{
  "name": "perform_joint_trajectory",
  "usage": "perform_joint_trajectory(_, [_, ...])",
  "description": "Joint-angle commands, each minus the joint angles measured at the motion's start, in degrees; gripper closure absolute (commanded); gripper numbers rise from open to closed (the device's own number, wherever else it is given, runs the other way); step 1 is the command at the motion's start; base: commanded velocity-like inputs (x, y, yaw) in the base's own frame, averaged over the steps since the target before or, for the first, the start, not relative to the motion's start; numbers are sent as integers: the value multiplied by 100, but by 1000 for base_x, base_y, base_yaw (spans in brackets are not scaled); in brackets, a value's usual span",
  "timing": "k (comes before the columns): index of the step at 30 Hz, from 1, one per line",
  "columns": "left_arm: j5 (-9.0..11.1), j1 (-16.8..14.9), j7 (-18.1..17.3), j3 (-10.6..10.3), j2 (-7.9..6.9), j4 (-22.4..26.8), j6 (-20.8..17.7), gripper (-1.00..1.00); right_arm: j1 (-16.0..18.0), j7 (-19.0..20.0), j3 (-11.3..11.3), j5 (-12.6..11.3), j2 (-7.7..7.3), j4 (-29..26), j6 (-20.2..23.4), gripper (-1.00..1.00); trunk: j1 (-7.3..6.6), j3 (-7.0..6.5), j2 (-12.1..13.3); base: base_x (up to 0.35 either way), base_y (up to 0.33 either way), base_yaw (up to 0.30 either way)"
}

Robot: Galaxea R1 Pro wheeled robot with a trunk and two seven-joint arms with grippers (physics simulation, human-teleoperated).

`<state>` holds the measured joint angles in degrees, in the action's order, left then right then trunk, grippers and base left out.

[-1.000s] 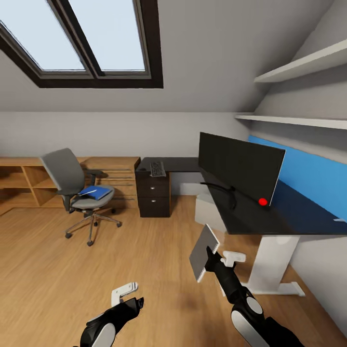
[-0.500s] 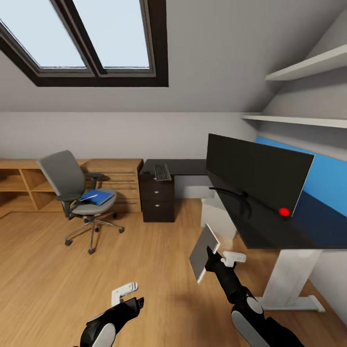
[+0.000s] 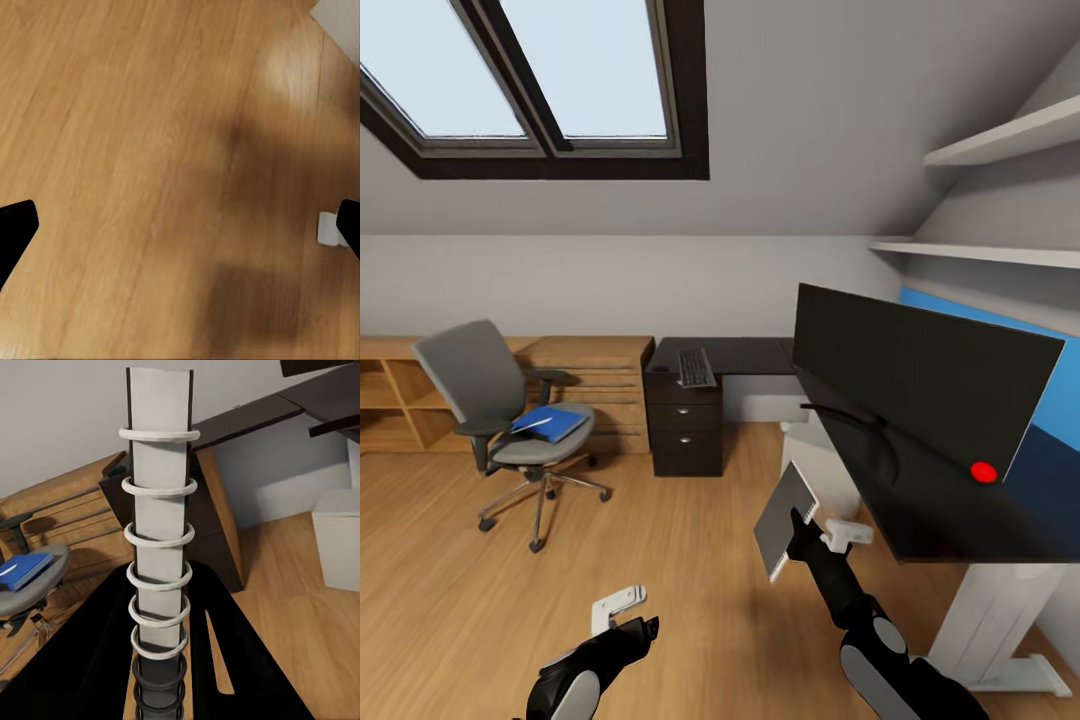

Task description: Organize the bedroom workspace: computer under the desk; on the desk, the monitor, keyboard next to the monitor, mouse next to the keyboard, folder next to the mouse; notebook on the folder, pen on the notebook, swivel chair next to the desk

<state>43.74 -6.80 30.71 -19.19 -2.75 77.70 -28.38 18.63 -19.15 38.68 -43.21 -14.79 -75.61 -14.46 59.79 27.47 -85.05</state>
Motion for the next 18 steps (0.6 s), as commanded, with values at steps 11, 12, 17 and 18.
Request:
perform_joint_trajectory(11, [54, -6, 58, -15, -6, 8, -1, -100, 11, -17, 25, -56, -6, 2, -65, 100, 3, -81, -3, 316, 87, 0])
perform_joint_trajectory(12, [54, -6, 58, -15, -6, 8, -1, -100, 11, -18, 25, -56, -6, 2, -65, 100, 3, -89, -3, 313, 168, 0])
perform_joint_trajectory(17, [55, -6, 58, -15, -6, 8, -1, -100, 10, -19, 25, -56, -6, 2, -66, 100, 3, -132, -3, 300, 203, 0])
perform_joint_trajectory(18, [55, -6, 58, -15, -6, 8, -1, -100, 9, -19, 25, -56, -6, 2, -66, 100, 3, -140, -3, 288, 222, 0])
